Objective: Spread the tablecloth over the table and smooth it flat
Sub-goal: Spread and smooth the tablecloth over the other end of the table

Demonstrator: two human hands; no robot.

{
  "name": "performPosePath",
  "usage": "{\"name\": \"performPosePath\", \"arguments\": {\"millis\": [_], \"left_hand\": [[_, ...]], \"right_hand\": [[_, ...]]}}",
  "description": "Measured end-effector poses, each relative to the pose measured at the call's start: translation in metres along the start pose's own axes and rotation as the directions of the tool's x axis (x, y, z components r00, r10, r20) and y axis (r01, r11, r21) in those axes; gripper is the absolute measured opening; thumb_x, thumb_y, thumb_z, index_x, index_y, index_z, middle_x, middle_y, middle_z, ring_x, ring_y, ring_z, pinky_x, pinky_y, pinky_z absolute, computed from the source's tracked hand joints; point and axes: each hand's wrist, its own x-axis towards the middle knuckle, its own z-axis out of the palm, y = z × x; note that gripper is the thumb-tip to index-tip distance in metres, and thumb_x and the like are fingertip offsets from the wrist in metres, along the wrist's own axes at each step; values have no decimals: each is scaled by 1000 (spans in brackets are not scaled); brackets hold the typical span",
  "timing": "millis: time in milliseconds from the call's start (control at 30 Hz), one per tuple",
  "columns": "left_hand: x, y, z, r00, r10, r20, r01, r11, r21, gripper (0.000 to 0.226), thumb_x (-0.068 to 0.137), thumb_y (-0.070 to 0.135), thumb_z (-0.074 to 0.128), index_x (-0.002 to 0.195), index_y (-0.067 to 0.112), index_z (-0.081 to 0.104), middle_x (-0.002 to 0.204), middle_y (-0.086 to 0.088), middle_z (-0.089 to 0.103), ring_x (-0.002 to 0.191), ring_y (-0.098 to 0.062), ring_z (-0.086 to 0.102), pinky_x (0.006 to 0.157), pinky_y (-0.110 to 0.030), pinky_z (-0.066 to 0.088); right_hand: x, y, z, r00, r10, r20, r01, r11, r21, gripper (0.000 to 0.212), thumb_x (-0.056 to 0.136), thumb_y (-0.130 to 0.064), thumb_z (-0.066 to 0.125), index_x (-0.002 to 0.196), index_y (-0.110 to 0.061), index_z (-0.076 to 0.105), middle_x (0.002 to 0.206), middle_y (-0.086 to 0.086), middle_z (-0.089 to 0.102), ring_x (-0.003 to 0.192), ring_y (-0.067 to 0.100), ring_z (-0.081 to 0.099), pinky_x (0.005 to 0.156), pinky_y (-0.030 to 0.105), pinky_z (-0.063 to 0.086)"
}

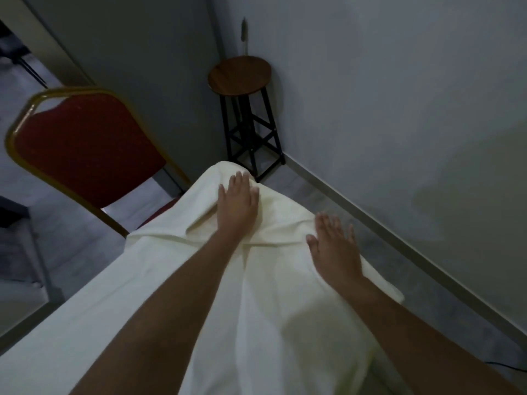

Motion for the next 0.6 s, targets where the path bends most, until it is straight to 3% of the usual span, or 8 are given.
{"name": "performPosePath", "arguments": {"millis": [100, 167, 267, 433, 600], "left_hand": [[-36, 0, 20, 1000, -2, 5, 2, 1000, -30, 62, 99, 43, 11, 153, 12, 8, 161, -5, 10, 148, -17, 5, 120, -36, -4], [-39, -4, 31, 996, -78, 51, 83, 992, -98, 66, 99, 49, 13, 153, 13, 2, 161, -5, 4, 148, -17, 3, 121, -36, -2], [-17, -12, 36, 983, -153, 104, 169, 972, -166, 79, 94, 62, 17, 153, 14, -3, 161, -5, 2, 148, -19, 3, 120, -38, 2], [24, -3, 32, 989, -23, 143, 29, 999, -44, 81, 95, 59, 21, 152, 9, -6, 161, -7, -7, 148, -19, -7, 120, -38, -4], [50, 22, 37, 977, 96, 191, -119, 987, 110, 80, 94, 63, 13, 151, 12, -8, 160, -7, -13, 147, -18, -15, 120, -38, -8]], "right_hand": [[3, 17, -4, 998, 62, 33, -64, 994, 90, 65, 98, -50, 10, 151, -14, 14, 159, 4, 16, 147, 20, 8, 119, 49, 5], [-3, 27, -6, 995, 100, -14, -96, 983, 156, 73, 94, -59, 5, 150, -13, 17, 158, 6, 20, 147, 21, 11, 119, 49, 7], [-16, 35, -7, 993, 109, -33, -104, 987, 123, 79, 89, -61, -1, 150, -13, 15, 158, 5, 17, 147, 19, 9, 117, 45, -2], [-19, 27, -2, 996, 50, -78, -46, 998, 50, 80, 89, -61, -3, 150, -13, 17, 158, 4, 18, 147, 20, 9, 114, 45, -10], [-19, 31, 3, 995, 13, -94, -9, 999, 51, 77, 92, -58, -1, 148, -13, 23, 156, 5, 24, 146, 21, 14, 117, 48, -2]]}}
